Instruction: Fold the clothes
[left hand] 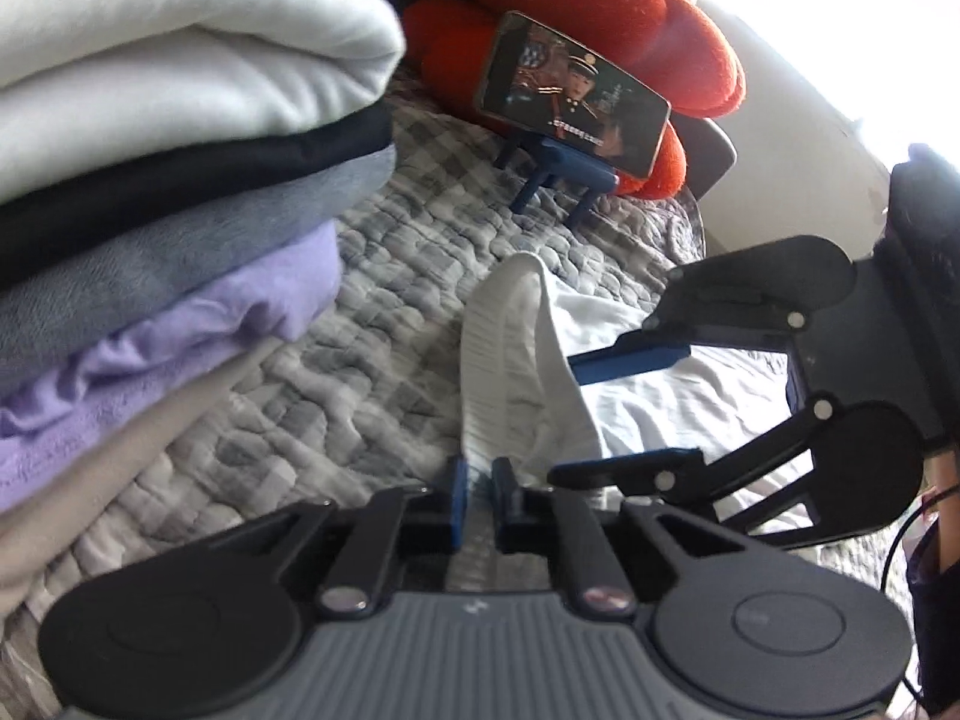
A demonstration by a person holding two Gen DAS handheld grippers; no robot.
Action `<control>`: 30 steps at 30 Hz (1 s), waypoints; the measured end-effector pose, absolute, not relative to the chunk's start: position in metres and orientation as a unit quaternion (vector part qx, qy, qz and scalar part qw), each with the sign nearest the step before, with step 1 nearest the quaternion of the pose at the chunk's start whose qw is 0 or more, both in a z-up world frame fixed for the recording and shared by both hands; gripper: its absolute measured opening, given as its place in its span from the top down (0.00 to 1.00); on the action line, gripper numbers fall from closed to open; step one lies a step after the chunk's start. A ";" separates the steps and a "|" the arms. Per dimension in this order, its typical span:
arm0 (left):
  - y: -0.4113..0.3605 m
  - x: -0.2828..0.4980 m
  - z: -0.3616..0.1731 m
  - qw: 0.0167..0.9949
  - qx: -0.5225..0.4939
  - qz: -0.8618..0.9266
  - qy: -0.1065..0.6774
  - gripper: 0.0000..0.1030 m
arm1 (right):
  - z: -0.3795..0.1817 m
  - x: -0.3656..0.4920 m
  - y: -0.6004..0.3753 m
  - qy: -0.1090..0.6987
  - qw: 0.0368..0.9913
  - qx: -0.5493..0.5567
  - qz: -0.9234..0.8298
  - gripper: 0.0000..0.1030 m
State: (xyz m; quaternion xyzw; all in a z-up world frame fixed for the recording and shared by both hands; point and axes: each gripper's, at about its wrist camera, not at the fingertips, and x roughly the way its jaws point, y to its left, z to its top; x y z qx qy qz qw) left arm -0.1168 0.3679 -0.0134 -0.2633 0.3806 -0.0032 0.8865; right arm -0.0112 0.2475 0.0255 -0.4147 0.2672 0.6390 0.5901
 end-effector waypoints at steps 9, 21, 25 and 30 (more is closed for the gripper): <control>0.372 -0.123 0.000 0.901 -0.236 0.081 0.354 0.98 | 0.048 -0.006 0.243 0.244 0.619 -0.344 0.663 0.54; 0.373 -0.122 -0.007 0.909 -0.190 0.102 0.358 0.97 | 0.042 0.007 0.238 0.276 0.622 -0.338 0.650 0.54; 0.373 -0.122 -0.008 0.910 -0.186 0.088 0.359 0.96 | 0.029 0.012 0.240 0.290 0.623 -0.341 0.642 0.54; 0.373 -0.127 -0.001 0.908 -0.195 0.089 0.359 0.83 | 0.022 0.015 0.246 0.285 0.642 -0.328 0.632 0.54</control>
